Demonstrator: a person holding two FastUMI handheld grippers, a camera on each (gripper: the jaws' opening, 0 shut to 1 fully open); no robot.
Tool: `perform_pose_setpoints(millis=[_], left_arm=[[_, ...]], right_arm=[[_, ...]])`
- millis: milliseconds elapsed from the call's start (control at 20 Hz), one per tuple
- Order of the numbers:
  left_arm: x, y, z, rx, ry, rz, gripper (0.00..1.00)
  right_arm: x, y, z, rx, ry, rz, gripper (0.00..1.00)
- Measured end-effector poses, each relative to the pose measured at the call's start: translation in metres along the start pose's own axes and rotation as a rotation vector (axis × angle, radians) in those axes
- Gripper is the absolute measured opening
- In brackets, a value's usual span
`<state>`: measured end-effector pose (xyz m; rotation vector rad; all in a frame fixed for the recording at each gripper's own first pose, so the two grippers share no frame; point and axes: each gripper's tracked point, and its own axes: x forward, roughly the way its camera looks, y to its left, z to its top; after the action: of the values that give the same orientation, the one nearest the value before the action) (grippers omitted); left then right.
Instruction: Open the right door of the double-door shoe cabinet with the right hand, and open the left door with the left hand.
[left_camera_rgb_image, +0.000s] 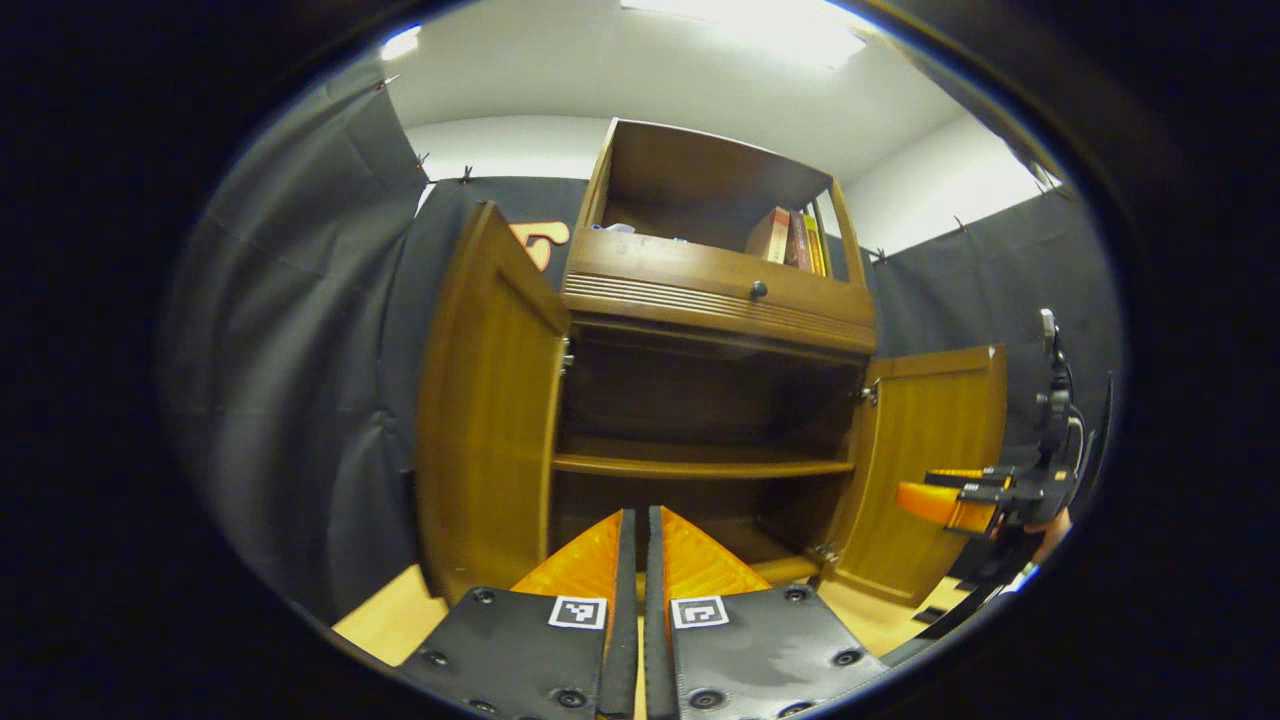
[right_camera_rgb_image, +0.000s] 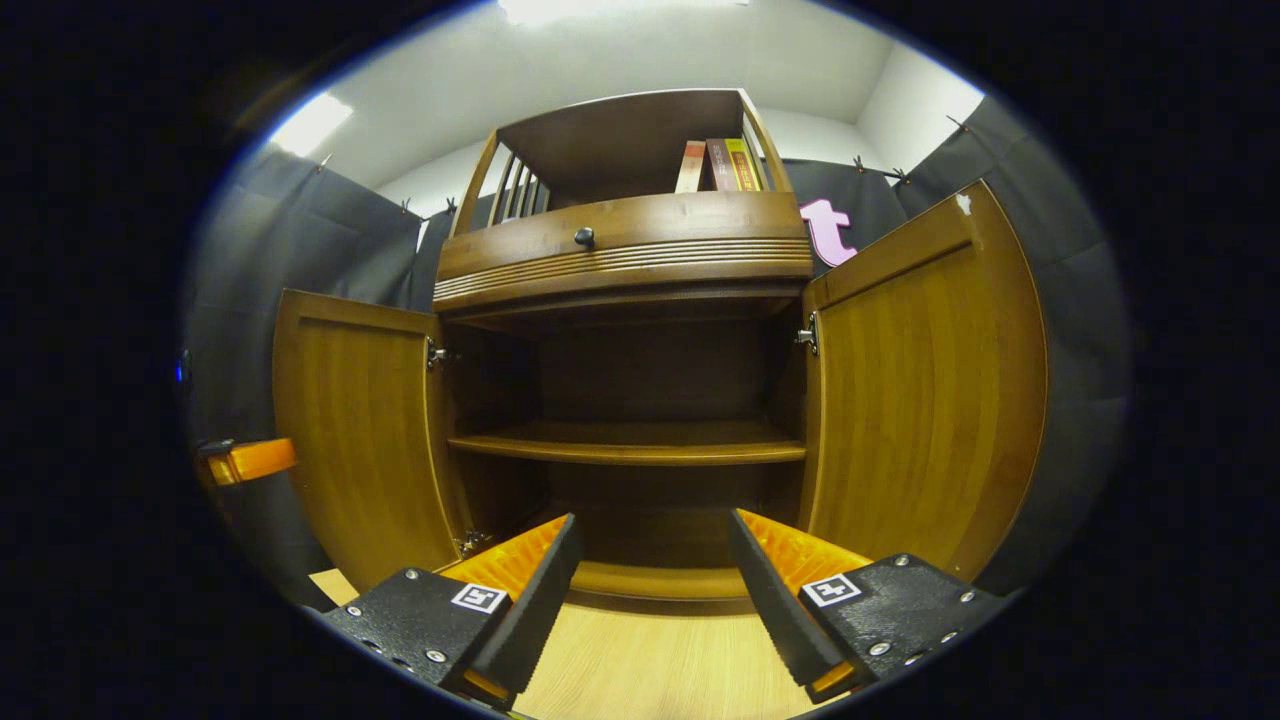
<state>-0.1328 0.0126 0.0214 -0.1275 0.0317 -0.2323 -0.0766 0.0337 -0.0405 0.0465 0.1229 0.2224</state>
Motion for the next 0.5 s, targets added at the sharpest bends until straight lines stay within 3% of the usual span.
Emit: perform_pose_setpoints(millis=[250,500], left_arm=[[0.054,-0.022,-0.011,0.051,-0.028,0.088,0.10],[0.078,-0.037,-0.035,0.049,-0.013,0.124,0.10]], right_arm=[[-0.015,-0.021,-0.007,0.000,0.018,0.001,0.92],[-0.029,-0.038,-0.018,0.024,0.022,0.002,0.92]])
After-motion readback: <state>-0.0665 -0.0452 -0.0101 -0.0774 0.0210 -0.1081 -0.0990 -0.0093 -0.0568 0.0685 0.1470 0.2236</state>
